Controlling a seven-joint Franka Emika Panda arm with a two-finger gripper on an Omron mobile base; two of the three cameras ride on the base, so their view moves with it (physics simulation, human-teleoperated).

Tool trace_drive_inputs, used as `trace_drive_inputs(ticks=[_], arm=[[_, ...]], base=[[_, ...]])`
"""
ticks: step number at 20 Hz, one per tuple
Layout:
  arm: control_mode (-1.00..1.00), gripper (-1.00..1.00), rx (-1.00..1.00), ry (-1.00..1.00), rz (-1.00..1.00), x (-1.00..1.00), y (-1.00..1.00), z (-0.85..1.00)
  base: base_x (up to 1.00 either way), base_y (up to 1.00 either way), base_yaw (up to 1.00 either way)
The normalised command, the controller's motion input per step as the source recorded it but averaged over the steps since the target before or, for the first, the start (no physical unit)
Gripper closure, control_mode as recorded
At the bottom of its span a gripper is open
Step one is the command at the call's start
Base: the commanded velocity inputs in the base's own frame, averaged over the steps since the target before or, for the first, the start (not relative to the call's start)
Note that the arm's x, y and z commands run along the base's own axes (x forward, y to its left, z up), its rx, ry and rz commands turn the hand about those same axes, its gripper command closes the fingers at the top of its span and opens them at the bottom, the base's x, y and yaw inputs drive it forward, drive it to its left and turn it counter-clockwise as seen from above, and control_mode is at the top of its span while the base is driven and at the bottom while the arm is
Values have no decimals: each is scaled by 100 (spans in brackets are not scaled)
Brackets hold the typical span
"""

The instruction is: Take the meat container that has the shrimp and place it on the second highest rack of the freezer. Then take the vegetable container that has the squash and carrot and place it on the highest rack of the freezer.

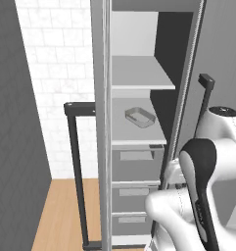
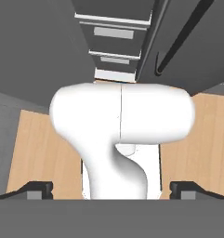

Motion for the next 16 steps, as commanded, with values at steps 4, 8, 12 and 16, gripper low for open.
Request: trace_drive_inputs(ticks=[4, 8, 12, 16], arm=[[100, -100, 0, -2, 0, -29, 0, 2], [100, -100, 0, 0, 0, 0, 0, 0], [100, -100, 0, 0, 0, 0, 0, 0], [100, -100, 0, 0, 0, 0, 0, 0]], base=[[-40, 0, 0], [-100, -20, -5], [-100, -37, -28], [-35, -42, -55]])
